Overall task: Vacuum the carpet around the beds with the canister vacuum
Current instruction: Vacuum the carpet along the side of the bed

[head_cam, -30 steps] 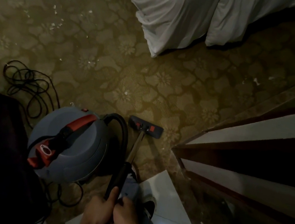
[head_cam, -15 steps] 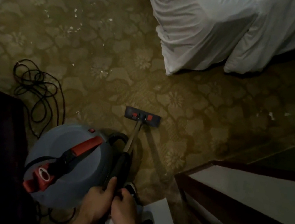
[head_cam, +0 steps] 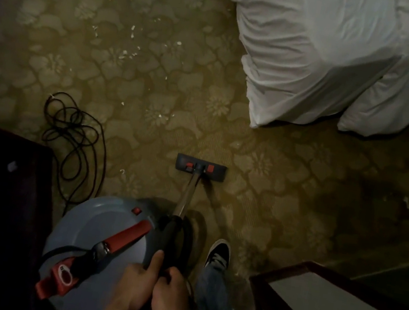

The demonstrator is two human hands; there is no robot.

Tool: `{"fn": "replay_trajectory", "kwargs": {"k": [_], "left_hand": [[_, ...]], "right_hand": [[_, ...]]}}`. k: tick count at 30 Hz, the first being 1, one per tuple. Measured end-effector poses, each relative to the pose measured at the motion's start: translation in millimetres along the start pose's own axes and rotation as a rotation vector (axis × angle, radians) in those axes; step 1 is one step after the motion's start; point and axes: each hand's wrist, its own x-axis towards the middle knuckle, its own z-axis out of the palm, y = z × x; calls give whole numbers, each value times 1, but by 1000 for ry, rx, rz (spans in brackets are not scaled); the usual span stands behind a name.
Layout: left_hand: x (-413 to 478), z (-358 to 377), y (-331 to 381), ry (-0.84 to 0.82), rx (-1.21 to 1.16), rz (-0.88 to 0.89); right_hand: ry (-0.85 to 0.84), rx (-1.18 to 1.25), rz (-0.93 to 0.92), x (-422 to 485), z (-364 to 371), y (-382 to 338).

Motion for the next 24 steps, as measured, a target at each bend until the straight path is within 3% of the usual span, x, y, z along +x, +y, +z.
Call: {"fn": "replay_trajectory", "kwargs": {"k": [14, 24], "left_hand": [[37, 59, 163, 6, 56, 153], [41, 92, 222, 6, 165, 170]], "right_hand": [[-60, 251, 14, 81, -125, -65], [-13, 348, 28, 106, -179, -78]]}}
